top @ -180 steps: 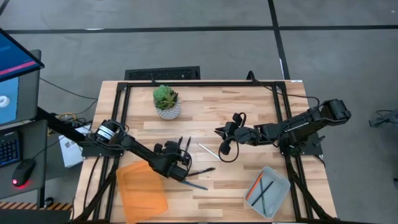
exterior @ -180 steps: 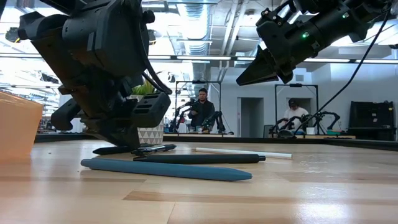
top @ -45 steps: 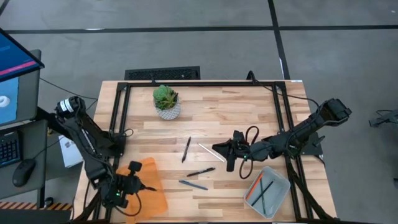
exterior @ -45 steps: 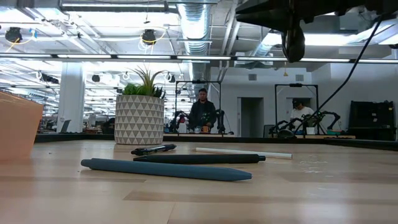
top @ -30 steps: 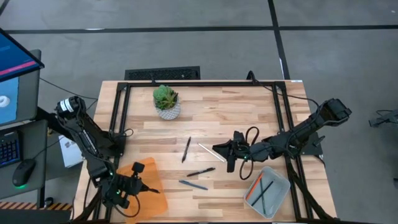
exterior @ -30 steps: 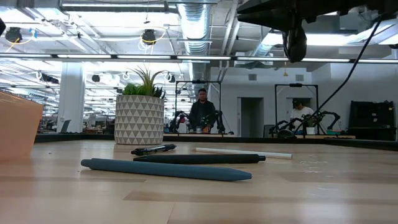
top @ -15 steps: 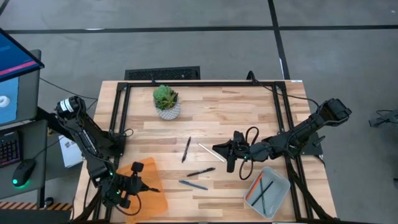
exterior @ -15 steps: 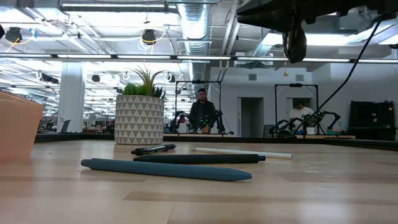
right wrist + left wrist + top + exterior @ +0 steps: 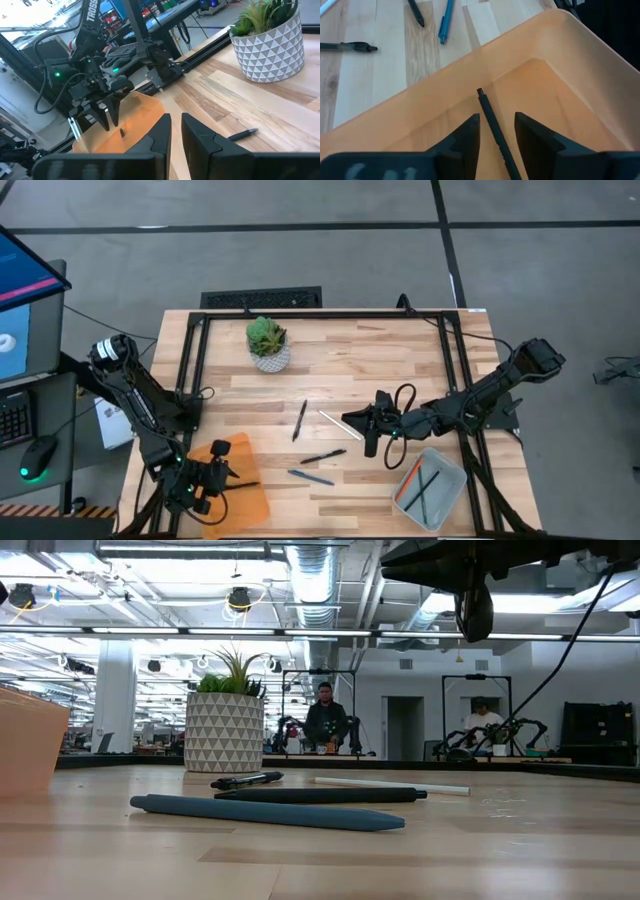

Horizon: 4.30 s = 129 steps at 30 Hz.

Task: Sort pens & pencils
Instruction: Put the black pen into the orange bin

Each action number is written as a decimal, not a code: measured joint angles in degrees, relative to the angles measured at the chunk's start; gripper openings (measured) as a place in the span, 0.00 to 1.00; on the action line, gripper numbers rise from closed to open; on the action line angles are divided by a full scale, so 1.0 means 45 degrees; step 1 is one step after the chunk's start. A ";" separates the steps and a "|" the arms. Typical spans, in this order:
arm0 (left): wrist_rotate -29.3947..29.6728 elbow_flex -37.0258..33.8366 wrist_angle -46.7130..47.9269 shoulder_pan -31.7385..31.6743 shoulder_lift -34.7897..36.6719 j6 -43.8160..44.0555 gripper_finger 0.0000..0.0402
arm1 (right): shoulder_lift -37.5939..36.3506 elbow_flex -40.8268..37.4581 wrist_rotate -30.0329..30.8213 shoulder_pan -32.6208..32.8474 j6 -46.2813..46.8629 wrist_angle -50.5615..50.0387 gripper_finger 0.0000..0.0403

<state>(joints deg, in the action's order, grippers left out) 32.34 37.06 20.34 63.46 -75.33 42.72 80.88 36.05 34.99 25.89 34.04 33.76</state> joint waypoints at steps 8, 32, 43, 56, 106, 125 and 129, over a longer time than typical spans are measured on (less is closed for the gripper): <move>0.2015 0.0000 -0.0020 -0.0083 0.0000 0.0545 0.30 | 0.0005 0.0000 0.0003 -0.0003 0.0107 0.0028 0.17; 0.0529 0.0005 -0.3200 -0.8001 0.0006 -0.0550 0.30 | 0.1926 -0.0010 0.0289 -0.0523 0.0099 0.1201 0.17; -0.0369 0.0024 -0.5899 -1.0572 -0.1999 -0.0719 0.30 | 0.1342 0.0000 0.0289 -0.1243 -0.1044 0.1258 0.17; 0.0148 0.2794 -0.3326 -1.1549 -0.5167 -0.0655 0.30 | 0.0981 0.0024 0.0308 -0.1762 -0.2384 0.0806 0.17; 0.1279 0.5527 0.1069 -0.9602 -0.8505 0.5940 0.30 | 0.0257 0.0004 0.1873 -0.0418 -0.2346 -0.0467 0.17; 0.2094 0.5464 0.1104 -0.8945 -0.8689 0.6136 0.30 | 0.0257 0.0000 0.1890 -0.0321 -0.2346 -0.0457 0.17; 0.2219 0.5446 0.1156 -0.8663 -0.8714 0.6334 0.30 | 0.0257 0.0000 0.1892 -0.0155 -0.2346 -0.0457 0.17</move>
<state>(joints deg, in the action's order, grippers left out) 42.32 61.57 25.54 24.48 -114.54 71.22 82.04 36.05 43.51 25.19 23.49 31.70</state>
